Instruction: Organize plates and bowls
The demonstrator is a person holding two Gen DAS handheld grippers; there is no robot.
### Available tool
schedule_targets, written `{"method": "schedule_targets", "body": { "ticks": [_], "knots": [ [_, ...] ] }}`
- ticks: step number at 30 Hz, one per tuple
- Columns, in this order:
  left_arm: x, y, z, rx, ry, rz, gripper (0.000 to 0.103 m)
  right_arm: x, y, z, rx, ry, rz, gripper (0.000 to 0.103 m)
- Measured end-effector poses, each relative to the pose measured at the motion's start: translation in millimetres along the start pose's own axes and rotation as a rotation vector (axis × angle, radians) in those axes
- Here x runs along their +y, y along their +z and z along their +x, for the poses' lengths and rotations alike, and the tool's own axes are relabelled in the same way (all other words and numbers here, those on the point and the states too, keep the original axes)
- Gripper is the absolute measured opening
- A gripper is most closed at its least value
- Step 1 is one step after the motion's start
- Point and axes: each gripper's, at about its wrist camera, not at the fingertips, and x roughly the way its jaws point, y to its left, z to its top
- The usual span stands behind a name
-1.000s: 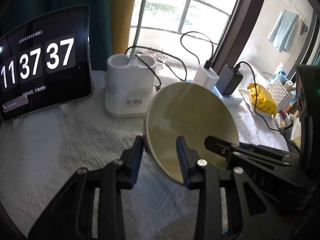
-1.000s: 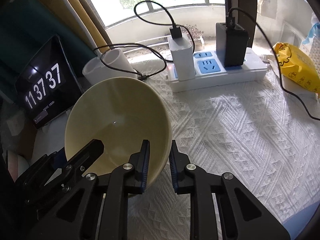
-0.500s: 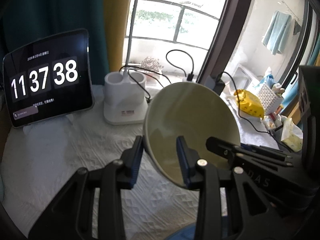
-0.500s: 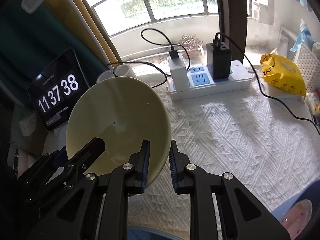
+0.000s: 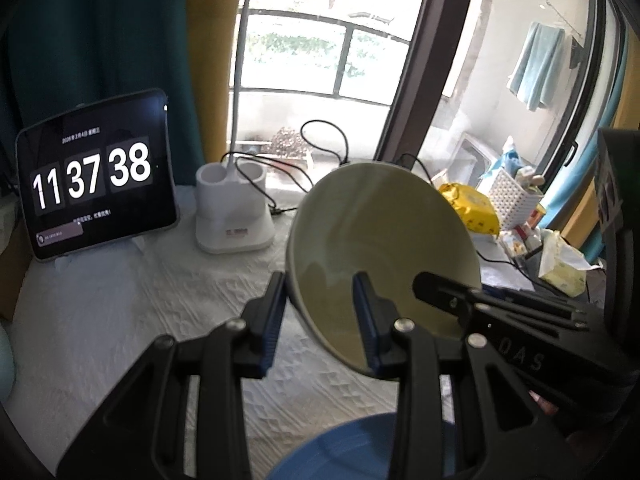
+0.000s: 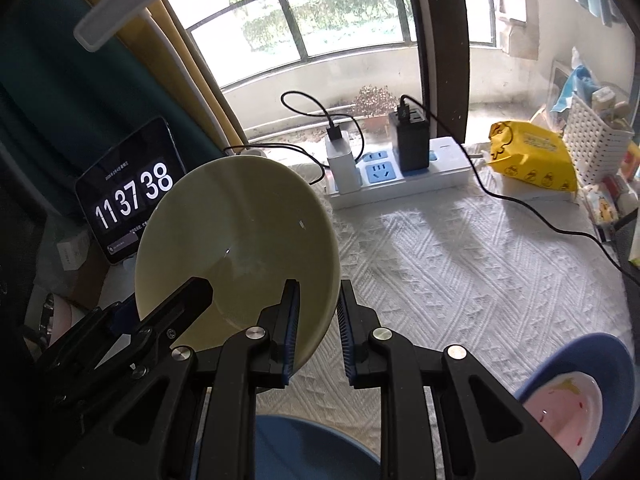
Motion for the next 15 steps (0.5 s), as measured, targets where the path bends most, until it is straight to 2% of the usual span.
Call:
{"method": "schedule_targets", "body": {
  "ticks": [15],
  "knots": [
    [-33, -9, -24, -0.019, -0.027, 0.034, 0.035, -15, -12, -40, -0.036, -0.012, 0.011, 0.02]
  ]
}}
